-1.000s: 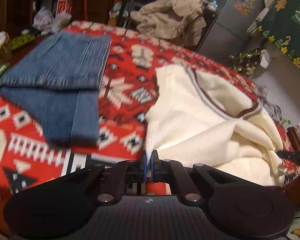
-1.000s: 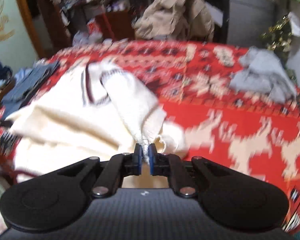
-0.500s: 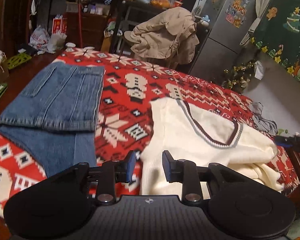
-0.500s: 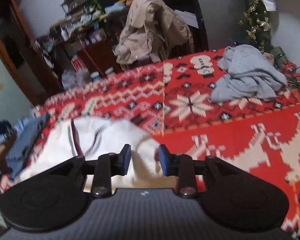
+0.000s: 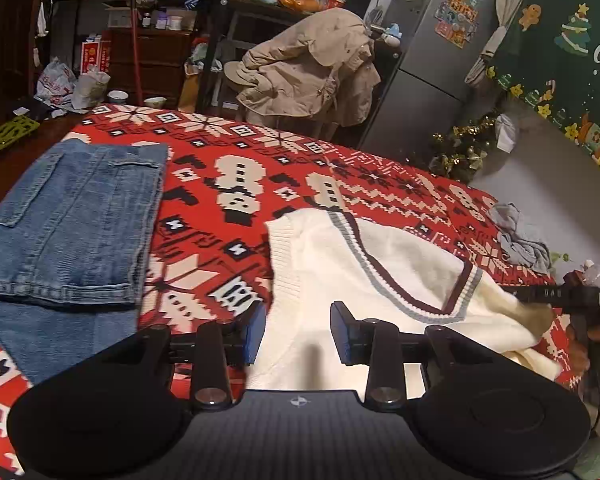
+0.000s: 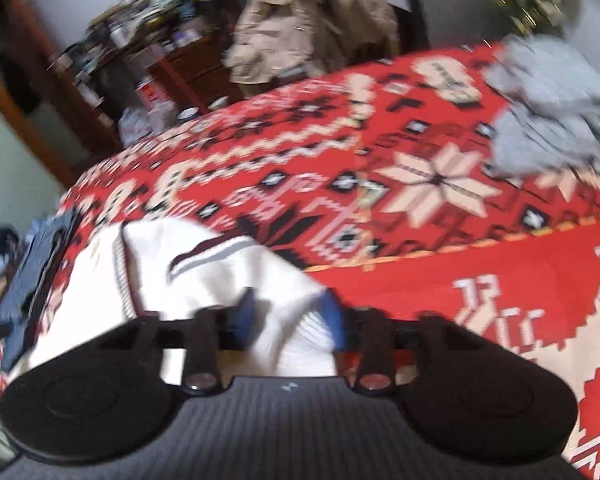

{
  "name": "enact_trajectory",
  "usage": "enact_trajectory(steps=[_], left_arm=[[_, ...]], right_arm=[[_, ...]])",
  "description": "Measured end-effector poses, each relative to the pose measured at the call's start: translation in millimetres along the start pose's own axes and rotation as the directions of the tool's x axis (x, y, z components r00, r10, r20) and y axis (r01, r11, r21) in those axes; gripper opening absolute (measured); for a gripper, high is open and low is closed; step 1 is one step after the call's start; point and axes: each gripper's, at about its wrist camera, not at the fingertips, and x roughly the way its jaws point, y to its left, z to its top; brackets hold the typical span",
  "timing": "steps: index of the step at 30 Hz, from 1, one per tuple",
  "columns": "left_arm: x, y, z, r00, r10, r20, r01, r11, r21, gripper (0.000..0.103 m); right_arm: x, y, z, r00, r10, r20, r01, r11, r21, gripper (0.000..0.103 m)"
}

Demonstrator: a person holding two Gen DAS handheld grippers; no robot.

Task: Fold clothes

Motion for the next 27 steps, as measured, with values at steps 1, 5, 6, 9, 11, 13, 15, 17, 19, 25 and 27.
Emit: enact_trajectory(steps=[1, 5, 6, 9, 11, 13, 15, 17, 19, 25, 27], left_arm=[[1.7, -1.6, -0.1, 1.000, -0.007, -0.002, 0.007, 1.000, 0.000, 0.035], [4.1, -6.7, -0.6, 1.000, -0.020, -0.001, 0.020, 1.000, 0.003, 0.035], [4.0, -6.6, -1.1, 1.000, -0.023, 0.000, 0.023, 1.000, 0.002, 0.035], [0.8, -9.0, -3.2, 0.999, -0.034, 0.005, 0.034, 0.999, 0.003, 0.035], [-1.7, -9.9, -5.5, 0.999, -0.047, 0.006, 0.047, 0.999, -0.010, 0.035], [-2.5, -12.2, -7.5, 0.996, -0.093, 0.007, 0.093, 0.995, -0.036, 0.035], [0.8, -21.5, -8.8, 0.990, -0.143, 0.007, 0.143, 0.989, -0.046, 0.035], [7.0, -35.1, -9.4, 0.982, -0.187, 0.004, 0.187, 0.981, -0.043, 0.035], [19.2, -54.8, -9.8, 0.975, -0.220, -0.016, 0.220, 0.976, -0.003, 0.035], [59.8, -106.5, -15.2, 0.964, -0.248, -0.098, 0.259, 0.958, 0.122, 0.035], [70.4, -113.2, -19.2, 0.968, -0.221, -0.119, 0.238, 0.958, 0.159, 0.035]], right_arm=[[-2.8, 11.9, -4.0, 1.000, 0.002, 0.005, -0.002, 0.999, -0.039, 0.019], [-18.7, 61.3, -26.0, 0.999, 0.038, 0.008, -0.036, 0.980, -0.195, 0.017], [-22.1, 74.0, -33.3, 0.999, 0.048, -0.002, -0.047, 0.969, -0.241, 0.017], [-26.6, 104.4, -57.7, 0.998, 0.055, -0.043, -0.067, 0.933, -0.354, 0.018], [-26.9, 115.6, -72.6, 0.997, 0.049, -0.060, -0.068, 0.918, -0.390, 0.018], [-31.4, 119.9, -80.1, 0.997, 0.053, -0.060, -0.072, 0.917, -0.392, 0.021], [-35.3, 120.8, -80.5, 0.995, 0.072, -0.076, -0.095, 0.923, -0.372, 0.023], [-37.9, 120.6, -80.6, 0.994, 0.078, -0.081, -0.102, 0.927, -0.362, 0.023], [-40.2, 118.3, -78.0, 0.993, 0.084, -0.080, -0.107, 0.932, -0.346, 0.023], [-63.1, 101.6, -58.8, 0.995, 0.099, -0.017, -0.100, 0.952, -0.289, 0.023], [-68.9, 95.2, -50.6, 0.997, 0.080, 0.018, -0.072, 0.959, -0.273, 0.023]])
